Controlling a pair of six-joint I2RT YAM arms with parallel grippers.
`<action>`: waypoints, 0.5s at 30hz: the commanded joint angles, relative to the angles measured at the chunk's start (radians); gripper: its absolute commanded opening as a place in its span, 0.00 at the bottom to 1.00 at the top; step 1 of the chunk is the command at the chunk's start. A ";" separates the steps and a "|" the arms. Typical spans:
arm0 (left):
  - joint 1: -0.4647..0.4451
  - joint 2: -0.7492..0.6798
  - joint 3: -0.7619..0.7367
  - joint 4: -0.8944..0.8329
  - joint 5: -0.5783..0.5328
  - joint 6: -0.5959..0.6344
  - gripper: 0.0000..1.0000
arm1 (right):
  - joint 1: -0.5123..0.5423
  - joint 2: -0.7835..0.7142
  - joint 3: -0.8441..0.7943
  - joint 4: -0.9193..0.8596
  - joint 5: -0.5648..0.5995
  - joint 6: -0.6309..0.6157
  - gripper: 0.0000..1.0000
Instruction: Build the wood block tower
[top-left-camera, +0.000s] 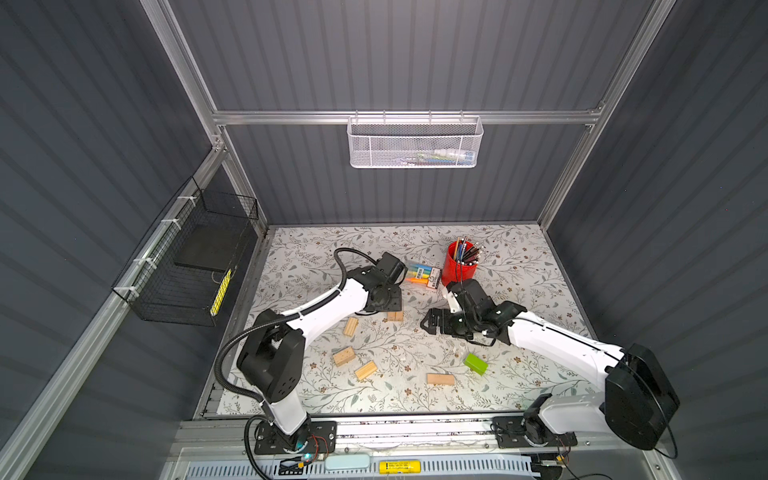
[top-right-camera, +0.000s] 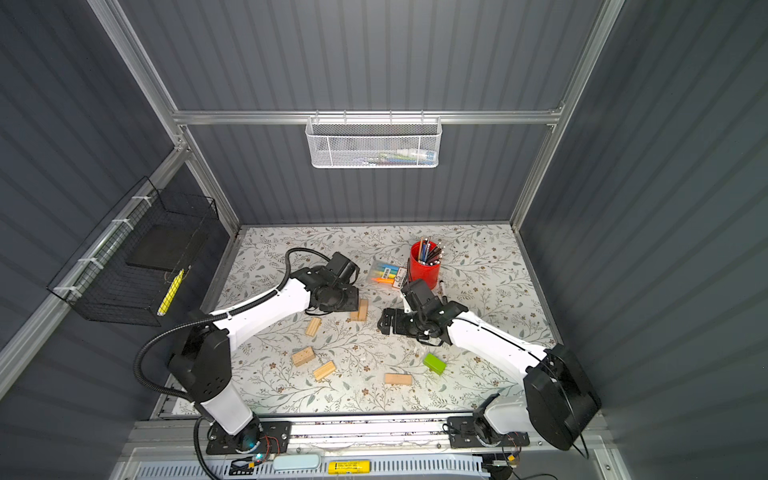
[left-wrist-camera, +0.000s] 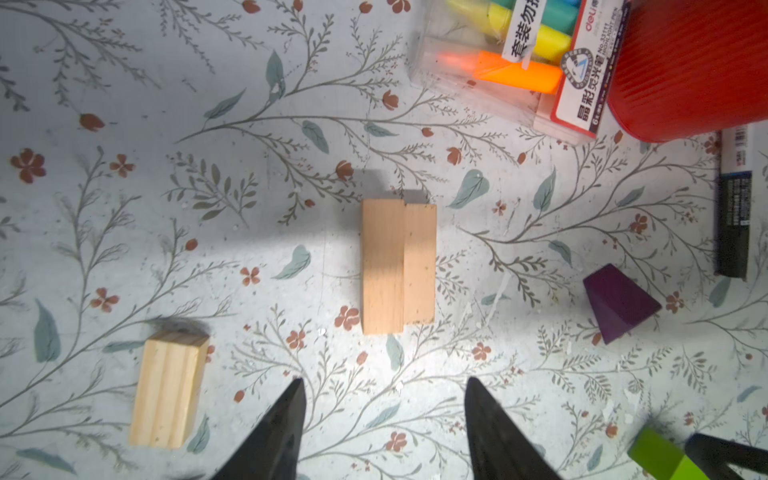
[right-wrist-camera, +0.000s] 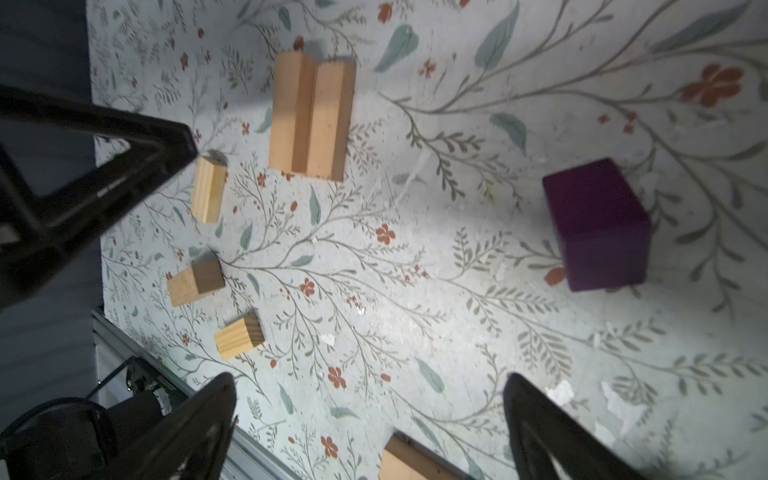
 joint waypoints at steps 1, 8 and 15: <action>-0.007 -0.083 -0.097 0.036 0.025 -0.023 0.66 | 0.045 -0.016 -0.022 -0.114 0.030 -0.010 0.99; -0.029 -0.258 -0.234 0.082 0.023 -0.065 0.81 | 0.078 -0.054 -0.106 -0.127 0.031 0.024 0.99; -0.066 -0.360 -0.311 0.118 -0.002 -0.112 0.97 | 0.153 -0.013 -0.121 -0.107 0.039 0.026 0.99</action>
